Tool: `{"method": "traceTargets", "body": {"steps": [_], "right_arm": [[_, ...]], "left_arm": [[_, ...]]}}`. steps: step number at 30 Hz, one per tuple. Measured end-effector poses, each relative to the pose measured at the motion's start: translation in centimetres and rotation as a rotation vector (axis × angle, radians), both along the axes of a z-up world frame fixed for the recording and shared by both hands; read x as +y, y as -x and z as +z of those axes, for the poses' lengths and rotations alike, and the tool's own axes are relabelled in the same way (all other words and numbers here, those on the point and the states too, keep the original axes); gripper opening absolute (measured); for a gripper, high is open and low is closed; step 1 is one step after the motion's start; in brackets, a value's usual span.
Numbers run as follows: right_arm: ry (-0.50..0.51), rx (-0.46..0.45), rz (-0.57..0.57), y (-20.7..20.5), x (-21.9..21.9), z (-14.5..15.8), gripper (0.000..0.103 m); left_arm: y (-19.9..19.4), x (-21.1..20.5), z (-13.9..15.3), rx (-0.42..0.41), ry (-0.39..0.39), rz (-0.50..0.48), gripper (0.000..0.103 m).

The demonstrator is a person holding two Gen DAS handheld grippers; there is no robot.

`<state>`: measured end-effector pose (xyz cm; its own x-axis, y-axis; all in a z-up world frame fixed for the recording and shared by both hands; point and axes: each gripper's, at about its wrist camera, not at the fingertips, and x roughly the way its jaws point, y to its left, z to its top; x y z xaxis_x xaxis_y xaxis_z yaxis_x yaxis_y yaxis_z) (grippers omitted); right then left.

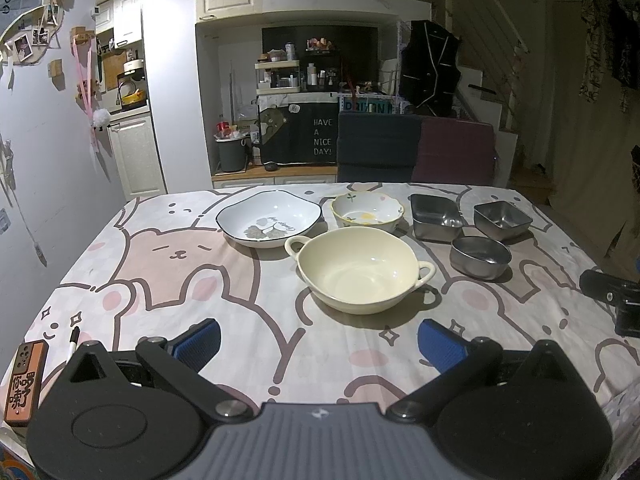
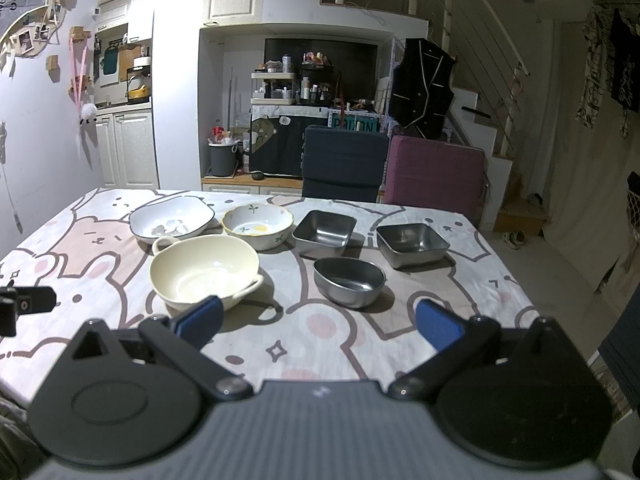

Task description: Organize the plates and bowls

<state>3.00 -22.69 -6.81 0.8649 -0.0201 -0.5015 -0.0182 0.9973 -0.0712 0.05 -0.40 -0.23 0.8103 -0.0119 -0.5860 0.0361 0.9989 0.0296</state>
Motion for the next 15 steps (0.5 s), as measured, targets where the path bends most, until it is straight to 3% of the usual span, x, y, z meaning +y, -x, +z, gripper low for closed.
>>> {"method": "traceTargets", "body": {"steps": [15], "right_arm": [[-0.001,0.000,0.000,0.00,0.00,-0.03,0.103]], "left_arm": [[0.00,0.08,0.00,0.000,0.001,0.001,0.103]]}}
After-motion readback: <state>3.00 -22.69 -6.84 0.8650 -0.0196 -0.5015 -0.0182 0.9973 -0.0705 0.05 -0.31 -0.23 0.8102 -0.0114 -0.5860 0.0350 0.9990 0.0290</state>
